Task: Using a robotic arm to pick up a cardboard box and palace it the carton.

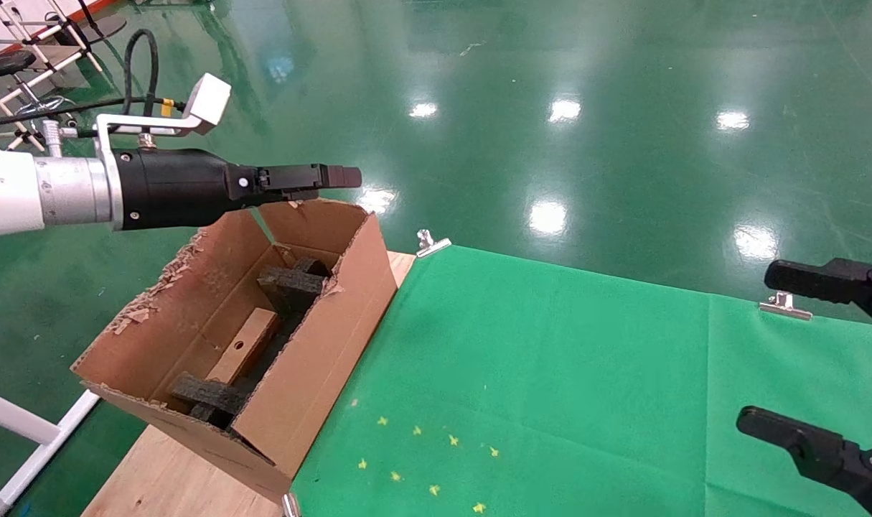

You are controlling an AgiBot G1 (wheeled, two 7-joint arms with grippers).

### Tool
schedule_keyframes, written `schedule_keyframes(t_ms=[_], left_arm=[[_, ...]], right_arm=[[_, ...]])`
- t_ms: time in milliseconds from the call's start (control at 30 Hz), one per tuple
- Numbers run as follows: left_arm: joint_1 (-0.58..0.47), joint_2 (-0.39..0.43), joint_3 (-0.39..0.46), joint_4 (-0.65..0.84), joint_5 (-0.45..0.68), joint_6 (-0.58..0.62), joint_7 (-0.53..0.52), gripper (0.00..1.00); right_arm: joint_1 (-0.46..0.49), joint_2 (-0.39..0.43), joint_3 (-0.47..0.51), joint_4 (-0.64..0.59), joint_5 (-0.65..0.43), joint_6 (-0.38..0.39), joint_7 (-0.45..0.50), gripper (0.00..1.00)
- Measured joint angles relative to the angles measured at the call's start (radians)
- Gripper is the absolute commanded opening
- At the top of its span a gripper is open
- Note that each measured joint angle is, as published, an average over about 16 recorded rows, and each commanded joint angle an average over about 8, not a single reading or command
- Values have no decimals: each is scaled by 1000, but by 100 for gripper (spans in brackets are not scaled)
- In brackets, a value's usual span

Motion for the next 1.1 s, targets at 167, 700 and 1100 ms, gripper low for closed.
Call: schedule_keyframes(t_ms=[167,700,1100], left_arm=[[16,-5,-8,-24,-22,3,-7,100],[104,10,-77,-92,-108,56,164,100],[206,25,-155,-177,-210,119,350,100]], right_arm=[[0,0,0,0,0,0,0,100],[0,0,0,0,0,0,0,100],[0,0,0,0,0,0,0,100]])
